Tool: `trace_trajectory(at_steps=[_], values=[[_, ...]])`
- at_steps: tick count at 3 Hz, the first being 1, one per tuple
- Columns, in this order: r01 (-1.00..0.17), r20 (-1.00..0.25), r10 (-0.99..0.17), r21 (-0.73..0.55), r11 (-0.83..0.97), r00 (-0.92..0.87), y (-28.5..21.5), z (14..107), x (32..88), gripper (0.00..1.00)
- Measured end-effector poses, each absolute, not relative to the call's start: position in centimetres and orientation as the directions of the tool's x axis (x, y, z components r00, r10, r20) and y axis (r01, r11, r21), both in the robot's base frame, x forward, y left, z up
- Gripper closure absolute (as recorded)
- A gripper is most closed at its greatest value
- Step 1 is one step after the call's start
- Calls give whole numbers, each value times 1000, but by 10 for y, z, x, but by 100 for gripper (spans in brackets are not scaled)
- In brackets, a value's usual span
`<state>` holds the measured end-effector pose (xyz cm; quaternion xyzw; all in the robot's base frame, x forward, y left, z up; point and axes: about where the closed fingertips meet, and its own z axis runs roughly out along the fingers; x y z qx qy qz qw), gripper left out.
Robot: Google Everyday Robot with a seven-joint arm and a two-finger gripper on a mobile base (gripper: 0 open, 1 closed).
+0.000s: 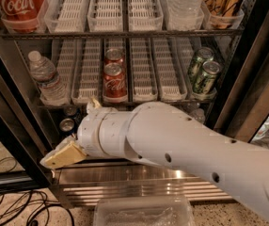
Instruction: Pick water bottle from middle shelf of fridge
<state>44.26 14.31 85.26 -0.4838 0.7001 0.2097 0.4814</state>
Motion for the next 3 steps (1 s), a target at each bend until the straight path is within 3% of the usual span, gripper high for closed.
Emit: trace_trajectory(at_steps=[1,3], values=[[-879,-878,-475,-175,444,-65,144,853,442,0],[-833,-934,-351,-148,533,-59,180,843,467,0]])
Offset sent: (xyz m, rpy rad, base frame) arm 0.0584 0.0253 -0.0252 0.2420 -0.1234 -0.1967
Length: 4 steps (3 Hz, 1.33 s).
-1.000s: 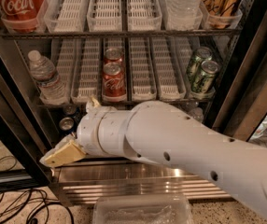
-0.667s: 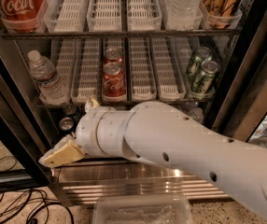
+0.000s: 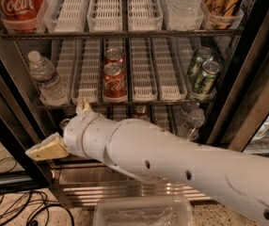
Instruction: Pick water bottle from middle shelf of fridge
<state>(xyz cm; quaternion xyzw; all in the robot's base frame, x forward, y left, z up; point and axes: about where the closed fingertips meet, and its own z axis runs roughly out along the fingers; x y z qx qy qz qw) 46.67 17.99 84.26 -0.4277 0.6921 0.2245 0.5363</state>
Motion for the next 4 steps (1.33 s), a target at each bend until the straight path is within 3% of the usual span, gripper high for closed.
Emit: trace_trajectory(at_steps=[1,4], values=[[-809,-954,-295,-133,573,-52,208,837,465,0],[-695,-958,-288,-209,688,3,270,825,454,0]])
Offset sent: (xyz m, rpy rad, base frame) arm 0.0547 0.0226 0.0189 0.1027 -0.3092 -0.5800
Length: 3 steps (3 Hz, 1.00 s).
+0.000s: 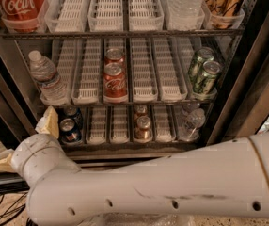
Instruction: Pick water bottle from middle shelf of fridge
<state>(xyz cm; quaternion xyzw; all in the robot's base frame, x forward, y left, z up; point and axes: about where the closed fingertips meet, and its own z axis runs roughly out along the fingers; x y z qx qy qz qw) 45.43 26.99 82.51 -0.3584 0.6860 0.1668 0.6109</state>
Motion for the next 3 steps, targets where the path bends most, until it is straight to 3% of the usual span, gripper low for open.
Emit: trace_trajectory(at_steps=[3], values=[[-573,-961,-266,-262,777,78,251,851,485,0]])
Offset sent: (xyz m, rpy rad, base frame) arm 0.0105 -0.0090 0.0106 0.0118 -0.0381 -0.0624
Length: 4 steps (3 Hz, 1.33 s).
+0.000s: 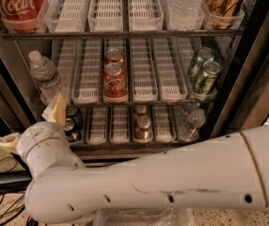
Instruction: Pick water bottle from middle shelf of fridge
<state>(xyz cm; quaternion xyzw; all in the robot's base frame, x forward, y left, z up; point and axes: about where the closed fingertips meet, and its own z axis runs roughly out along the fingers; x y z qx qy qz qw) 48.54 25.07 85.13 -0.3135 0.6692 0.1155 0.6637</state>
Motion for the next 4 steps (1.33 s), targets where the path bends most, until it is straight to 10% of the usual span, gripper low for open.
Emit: trace_trajectory(at_steps=[2,4], values=[[-341,-962,-220,-264,902,164,204,881,535,0],[-384,-980,-162,-193,903,114,212,855,537,0]])
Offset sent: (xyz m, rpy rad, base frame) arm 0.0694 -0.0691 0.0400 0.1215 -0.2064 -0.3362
